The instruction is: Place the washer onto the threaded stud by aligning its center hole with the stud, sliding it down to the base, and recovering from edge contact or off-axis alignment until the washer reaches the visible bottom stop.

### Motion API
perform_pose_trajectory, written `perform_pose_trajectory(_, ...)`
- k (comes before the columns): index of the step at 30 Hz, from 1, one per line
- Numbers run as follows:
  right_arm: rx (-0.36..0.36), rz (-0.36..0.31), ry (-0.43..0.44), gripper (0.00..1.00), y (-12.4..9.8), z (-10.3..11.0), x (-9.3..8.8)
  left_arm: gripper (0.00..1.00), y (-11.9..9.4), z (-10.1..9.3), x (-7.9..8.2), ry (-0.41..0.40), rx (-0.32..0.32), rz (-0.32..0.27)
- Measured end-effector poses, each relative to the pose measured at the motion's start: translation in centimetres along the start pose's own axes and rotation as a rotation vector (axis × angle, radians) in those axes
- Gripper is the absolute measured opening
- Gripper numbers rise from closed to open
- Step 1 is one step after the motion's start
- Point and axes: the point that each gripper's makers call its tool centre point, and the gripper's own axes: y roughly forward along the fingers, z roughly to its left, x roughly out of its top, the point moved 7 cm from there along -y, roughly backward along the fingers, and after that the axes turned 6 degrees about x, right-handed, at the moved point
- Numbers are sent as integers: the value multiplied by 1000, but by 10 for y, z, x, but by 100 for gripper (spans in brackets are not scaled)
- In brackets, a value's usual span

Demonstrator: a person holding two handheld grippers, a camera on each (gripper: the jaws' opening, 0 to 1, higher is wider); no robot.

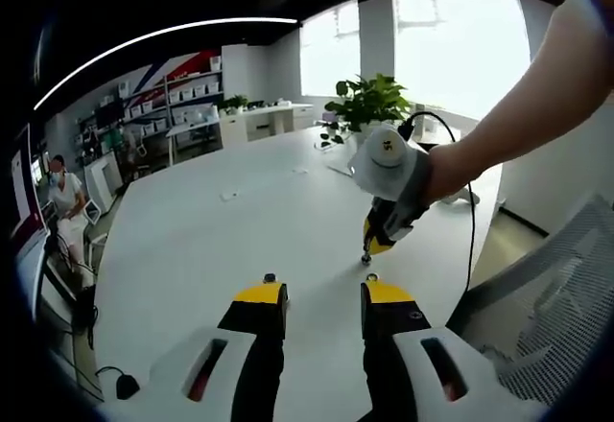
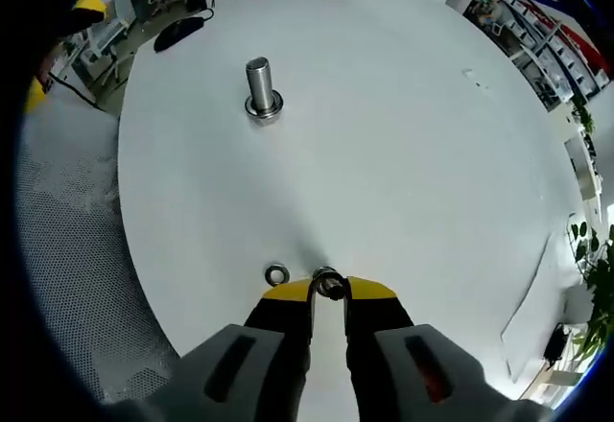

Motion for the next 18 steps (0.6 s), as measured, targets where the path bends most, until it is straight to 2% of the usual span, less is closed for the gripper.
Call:
perform_pose_trajectory(9,18,26,-3,14,16,-1,-9,29,0,2,-1,-6,6,3)
perform_pose_trajectory(18,27,31,13,14,19,-3,-9,29,2,3,-2,-3,12,8)
